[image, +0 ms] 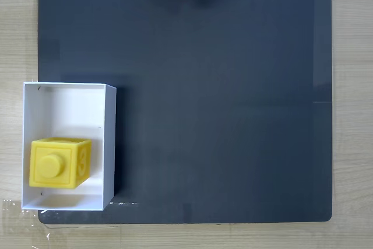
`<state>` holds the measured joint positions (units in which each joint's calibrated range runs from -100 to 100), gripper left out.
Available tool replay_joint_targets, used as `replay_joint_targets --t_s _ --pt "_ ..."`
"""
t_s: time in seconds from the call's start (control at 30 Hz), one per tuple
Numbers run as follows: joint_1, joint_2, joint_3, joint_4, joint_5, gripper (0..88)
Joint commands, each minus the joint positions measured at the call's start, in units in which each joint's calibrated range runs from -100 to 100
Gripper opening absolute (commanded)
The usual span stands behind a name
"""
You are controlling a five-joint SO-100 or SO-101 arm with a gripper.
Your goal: Grasp a yellow block and put it in the box
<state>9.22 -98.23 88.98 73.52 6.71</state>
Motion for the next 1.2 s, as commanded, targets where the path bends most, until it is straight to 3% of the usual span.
replay_joint_targets --t_s 0.0,0.13,1.17 --pt "-0.38 -0.67 2.97 -0.31 -3.82 1.0" --pt "-0.47 -0.67 3.06 -0.39 -7.39 1.0" --pt "-0.22 -0.67 2.97 -0.39 -7.5 1.0"
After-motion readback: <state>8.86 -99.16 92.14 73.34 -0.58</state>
